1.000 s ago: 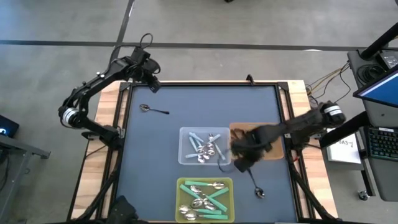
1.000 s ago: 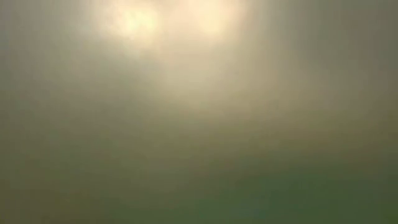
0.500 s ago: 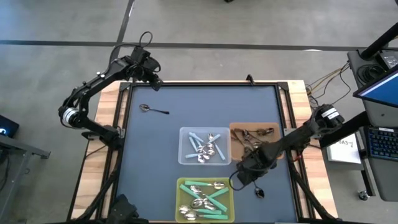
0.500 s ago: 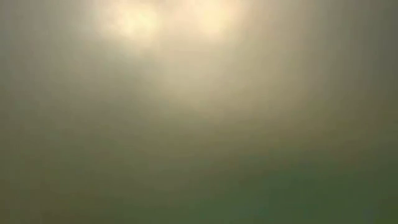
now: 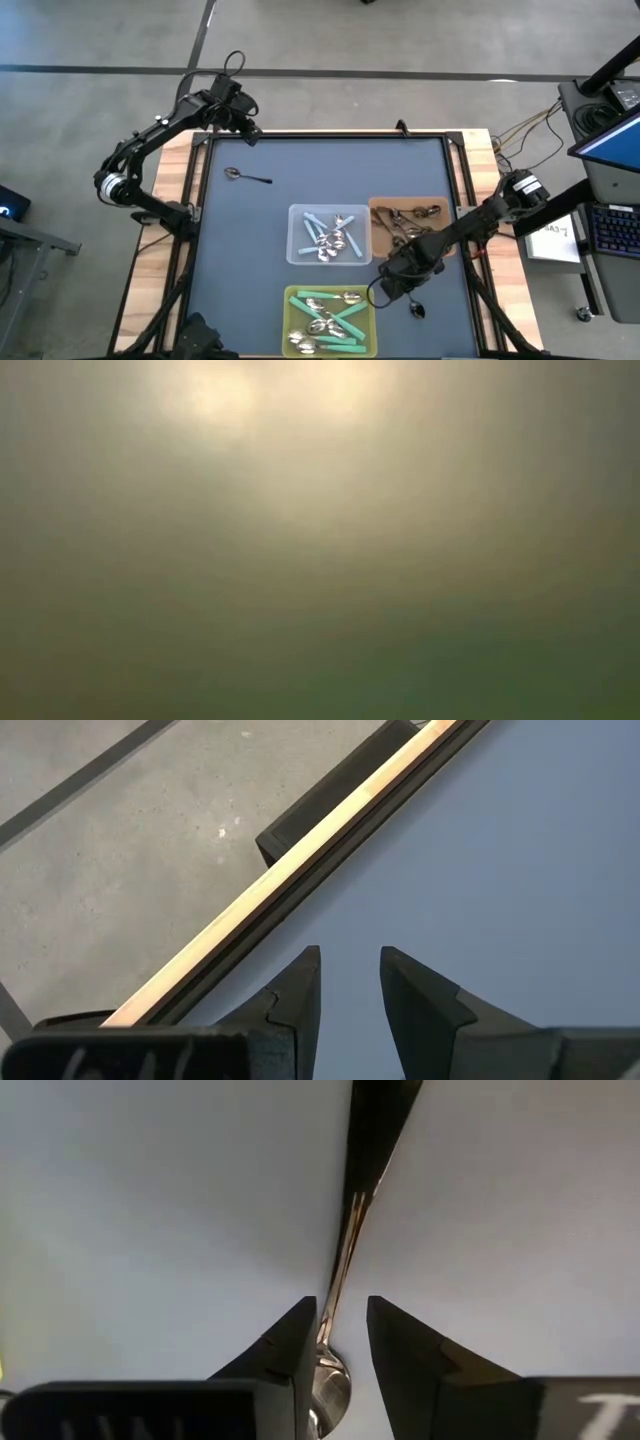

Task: Sort silverware by color (type)
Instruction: Put the black spoon into the orange bin

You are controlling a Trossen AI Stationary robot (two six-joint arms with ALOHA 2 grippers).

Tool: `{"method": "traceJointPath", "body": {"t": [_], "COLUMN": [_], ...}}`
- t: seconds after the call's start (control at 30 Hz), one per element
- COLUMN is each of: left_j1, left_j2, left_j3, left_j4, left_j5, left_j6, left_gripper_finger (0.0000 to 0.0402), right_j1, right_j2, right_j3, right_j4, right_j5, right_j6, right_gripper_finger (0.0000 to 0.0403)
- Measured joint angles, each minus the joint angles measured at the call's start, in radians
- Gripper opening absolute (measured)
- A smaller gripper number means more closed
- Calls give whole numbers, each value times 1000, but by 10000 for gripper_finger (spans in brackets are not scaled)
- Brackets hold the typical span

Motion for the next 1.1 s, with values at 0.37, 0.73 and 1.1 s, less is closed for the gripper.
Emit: {"method": "traceJointPath", "body": {"t": [0.37, 0.73, 1.1], "left_j1": [0, 0, 0], "left_j2": [0, 0, 0], "left_j3": [0, 0, 0], "left_j4": [6, 15, 15], "left_j5": [0, 0, 0], "left_j6": [0, 1, 1], "left_gripper_finger": [89, 89, 89], "right_j1": [14, 20, 20], "right_j2": [19, 101, 71], "right_j3": [9, 9, 16], "right_j4": [20, 67, 56], "right_j5": [6, -18, -25], "right_j6": [55, 41, 44], "right_gripper_finger": [87, 69, 35]}}
